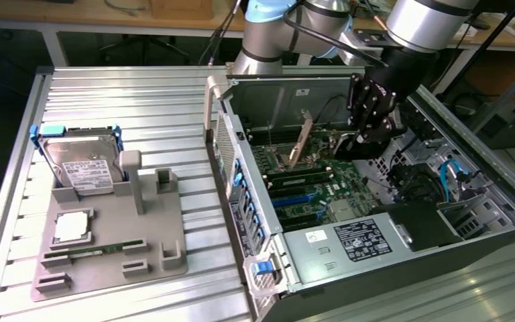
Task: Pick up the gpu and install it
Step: 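Insert the gpu into the slot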
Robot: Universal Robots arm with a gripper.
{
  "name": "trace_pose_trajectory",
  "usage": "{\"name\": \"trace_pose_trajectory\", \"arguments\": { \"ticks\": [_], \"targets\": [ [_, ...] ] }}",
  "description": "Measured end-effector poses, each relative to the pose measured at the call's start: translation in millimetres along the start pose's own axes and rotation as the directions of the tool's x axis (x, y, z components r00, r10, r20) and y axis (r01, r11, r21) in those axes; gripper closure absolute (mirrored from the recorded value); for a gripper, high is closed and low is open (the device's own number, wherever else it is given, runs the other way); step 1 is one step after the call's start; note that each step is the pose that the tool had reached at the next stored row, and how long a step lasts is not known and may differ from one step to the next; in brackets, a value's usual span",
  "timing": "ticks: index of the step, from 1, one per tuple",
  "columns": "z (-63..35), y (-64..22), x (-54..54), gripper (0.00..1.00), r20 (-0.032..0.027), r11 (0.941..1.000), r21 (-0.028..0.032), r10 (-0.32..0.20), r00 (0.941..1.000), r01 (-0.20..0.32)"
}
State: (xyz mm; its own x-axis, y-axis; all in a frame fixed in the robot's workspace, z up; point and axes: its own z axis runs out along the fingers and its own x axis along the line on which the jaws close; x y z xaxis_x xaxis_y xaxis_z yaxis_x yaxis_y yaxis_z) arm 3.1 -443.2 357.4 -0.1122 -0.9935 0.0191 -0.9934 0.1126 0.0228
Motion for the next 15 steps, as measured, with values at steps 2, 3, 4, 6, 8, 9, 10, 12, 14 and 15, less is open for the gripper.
{"name": "trace_pose_trajectory", "arguments": {
  "ticks": [2,3,4,6,8,9,10,12,14,15],
  "targets": [
    [0.3,0.3,-0.1,0.73,0.0000,1.0000,0.0001,0.000,1.0000,0.000],
    [0.4,0.4,-0.2,0.73,0.0000,1.0000,0.0001,0.000,1.0000,0.000],
    [0.5,0.4,-0.2,0.73,0.0000,1.0000,0.0002,0.000,1.0000,0.000],
    [1.0,0.7,-0.3,0.73,0.0001,1.0000,0.0005,0.000,1.0000,0.000],
    [1.6,1.0,-0.3,0.73,-0.0001,1.0000,0.0009,0.000,1.0000,0.000],
    [1.8,1.1,-0.4,0.73,0.0000,1.0000,0.0011,0.000,1.0000,0.000],
    [2.1,1.1,-0.3,0.73,0.0001,1.0000,0.0013,0.000,1.0000,0.000],
    [2.2,1.2,-0.4,0.73,0.0001,1.0000,0.0013,0.000,1.0000,0.000],
    [2.2,1.2,-0.4,0.73,0.0001,1.0000,0.0014,0.000,1.0000,0.000],
    [2.2,1.2,-0.4,0.73,0.0001,1.0000,0.0014,0.000,1.0000,0.000]
  ]
}}
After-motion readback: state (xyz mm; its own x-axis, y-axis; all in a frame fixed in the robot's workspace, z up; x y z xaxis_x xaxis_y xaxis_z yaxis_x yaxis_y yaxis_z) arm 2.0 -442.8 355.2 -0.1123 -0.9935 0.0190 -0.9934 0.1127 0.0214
